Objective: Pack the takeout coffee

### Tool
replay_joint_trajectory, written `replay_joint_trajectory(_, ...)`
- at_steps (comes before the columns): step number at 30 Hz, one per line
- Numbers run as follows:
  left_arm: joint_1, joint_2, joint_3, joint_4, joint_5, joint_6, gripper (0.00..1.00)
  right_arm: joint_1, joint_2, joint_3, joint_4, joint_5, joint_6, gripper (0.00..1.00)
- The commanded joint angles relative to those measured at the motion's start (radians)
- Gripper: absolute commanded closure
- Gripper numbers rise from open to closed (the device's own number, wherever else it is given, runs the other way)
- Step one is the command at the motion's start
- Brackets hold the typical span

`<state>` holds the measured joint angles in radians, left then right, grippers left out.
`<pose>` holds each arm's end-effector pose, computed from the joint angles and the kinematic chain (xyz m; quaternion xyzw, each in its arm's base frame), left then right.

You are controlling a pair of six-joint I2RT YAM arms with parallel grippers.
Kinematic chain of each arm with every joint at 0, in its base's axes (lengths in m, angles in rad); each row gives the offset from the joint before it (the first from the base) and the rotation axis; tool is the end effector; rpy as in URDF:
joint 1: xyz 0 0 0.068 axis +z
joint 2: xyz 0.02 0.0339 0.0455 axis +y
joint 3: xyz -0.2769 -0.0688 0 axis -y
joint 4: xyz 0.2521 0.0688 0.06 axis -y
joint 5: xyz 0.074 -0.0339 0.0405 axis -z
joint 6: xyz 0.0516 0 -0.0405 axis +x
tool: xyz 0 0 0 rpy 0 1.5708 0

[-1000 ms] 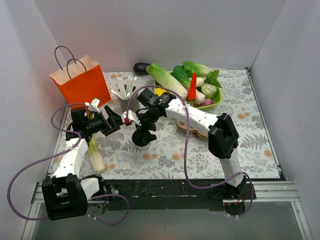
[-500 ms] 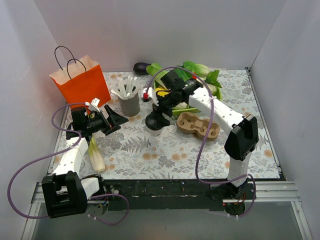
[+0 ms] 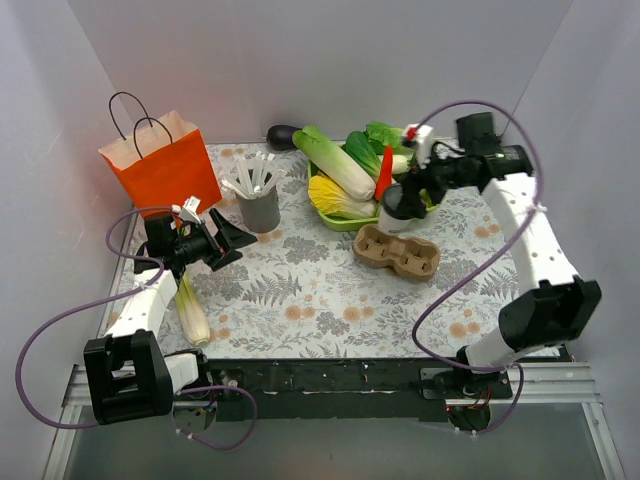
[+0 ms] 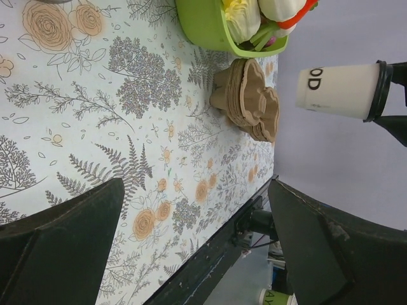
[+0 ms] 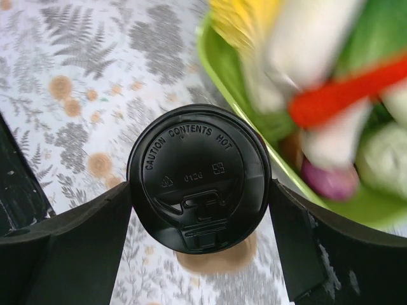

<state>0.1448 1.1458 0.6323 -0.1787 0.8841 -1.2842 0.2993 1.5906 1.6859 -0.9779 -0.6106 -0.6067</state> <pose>0.2403 -0.0053 0.2261 -0.3986 0.7372 -0.5334 0.1149 0.3205 0.1299 0.3843 -0.4841 0.7629 0.2304 0.3613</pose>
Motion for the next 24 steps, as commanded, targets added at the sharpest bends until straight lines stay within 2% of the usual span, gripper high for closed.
replay_joint_trajectory(1, 0.012, 0.015, 0.052, 0.021, 0.026, -0.001, 0.02, -0.218, -0.139, -0.078, -0.056, -0.023, 0.047, 0.35)
replay_joint_trajectory(5, 0.012, 0.037, 0.064, 0.024, 0.033, -0.007, 0.02, -0.435, -0.172, -0.155, -0.036, 0.015, 0.068, 0.37)
replay_joint_trajectory(11, 0.013, 0.046, 0.072, 0.027, 0.044, -0.003, 0.02, -0.632, -0.124, -0.203, 0.068, 0.188, 0.143, 0.37)
replay_joint_trajectory(17, 0.012, 0.029, 0.053, 0.028, 0.038, -0.003, 0.02, -0.706, 0.031, -0.154, 0.148, 0.282, 0.131, 0.36)
replay_joint_trajectory(24, 0.012, 0.006, 0.038, 0.021, 0.032, 0.002, 0.02, -0.709, 0.134, -0.132, 0.196, 0.304, 0.133, 0.34)
